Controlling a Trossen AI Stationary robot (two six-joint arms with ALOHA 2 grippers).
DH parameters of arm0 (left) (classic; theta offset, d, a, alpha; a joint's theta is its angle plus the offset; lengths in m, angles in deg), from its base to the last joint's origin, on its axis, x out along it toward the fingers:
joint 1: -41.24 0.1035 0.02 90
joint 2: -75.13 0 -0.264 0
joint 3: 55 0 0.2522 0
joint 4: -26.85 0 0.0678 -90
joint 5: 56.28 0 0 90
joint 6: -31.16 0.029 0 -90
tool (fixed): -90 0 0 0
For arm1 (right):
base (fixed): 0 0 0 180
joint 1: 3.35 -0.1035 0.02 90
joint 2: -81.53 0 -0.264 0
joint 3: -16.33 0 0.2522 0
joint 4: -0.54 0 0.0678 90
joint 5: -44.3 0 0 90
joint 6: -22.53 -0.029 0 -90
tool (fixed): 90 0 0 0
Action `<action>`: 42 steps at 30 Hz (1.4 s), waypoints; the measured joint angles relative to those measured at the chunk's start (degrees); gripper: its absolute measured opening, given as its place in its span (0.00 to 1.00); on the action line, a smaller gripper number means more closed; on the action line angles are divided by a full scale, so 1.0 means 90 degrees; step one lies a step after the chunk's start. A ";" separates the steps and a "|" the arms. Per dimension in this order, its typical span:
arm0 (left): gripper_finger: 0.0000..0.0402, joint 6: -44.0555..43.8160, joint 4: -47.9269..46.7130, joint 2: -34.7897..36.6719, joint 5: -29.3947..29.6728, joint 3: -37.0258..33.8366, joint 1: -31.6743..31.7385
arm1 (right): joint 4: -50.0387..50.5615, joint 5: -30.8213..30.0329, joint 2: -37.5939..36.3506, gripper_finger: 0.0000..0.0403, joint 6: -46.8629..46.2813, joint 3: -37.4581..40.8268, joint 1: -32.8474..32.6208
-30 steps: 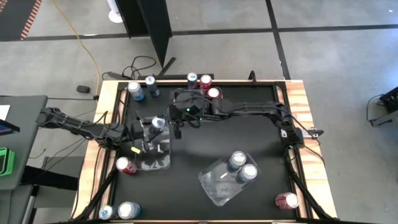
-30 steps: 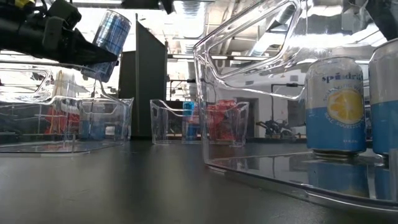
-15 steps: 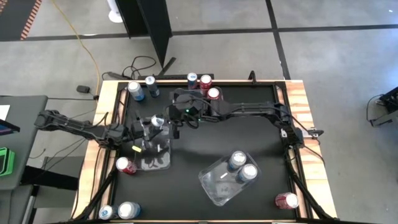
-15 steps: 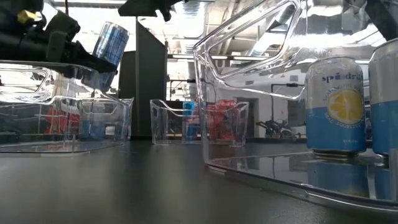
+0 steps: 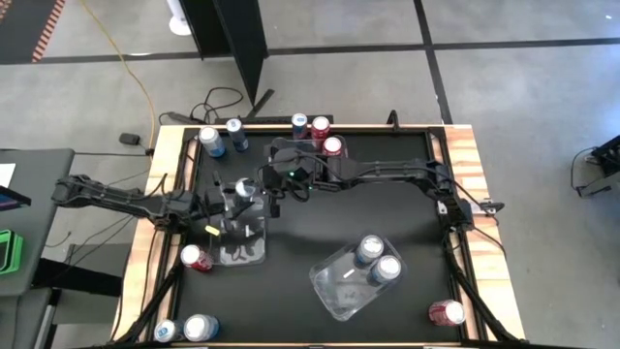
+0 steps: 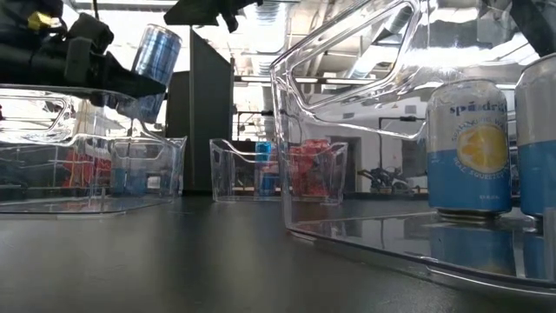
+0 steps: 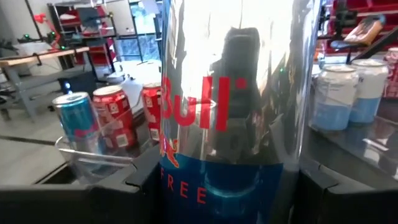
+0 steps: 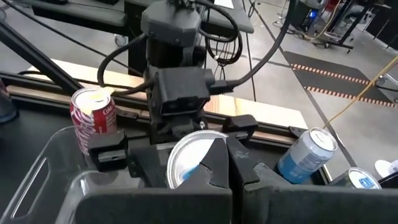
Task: Sort soda cans
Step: Put the blue soda can into the middle left transparent bin
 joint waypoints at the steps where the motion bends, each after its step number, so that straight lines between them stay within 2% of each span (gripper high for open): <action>1: 0.53 0.0000 0.0000 0.0002 0.0002 0.0000 0.0002 | 0.0015 0.0000 0.0000 0.00 0.0000 0.0000 0.0000; 13: 0.53 -0.0070 -0.0324 0.0000 0.0163 -0.0007 0.0002 | -0.0601 -0.0047 0.0587 0.00 -0.0055 -0.0024 0.0005; 34: 0.53 -0.0165 -0.0745 -0.0005 0.0492 0.0135 0.0002 | -0.0684 -0.0002 0.0889 0.00 -0.0410 -0.0019 0.0063; 42: 0.57 -0.0157 -0.0791 -0.0005 0.0507 0.0144 0.0002 | -0.0679 0.0000 0.0919 0.00 -0.0511 -0.0015 0.0061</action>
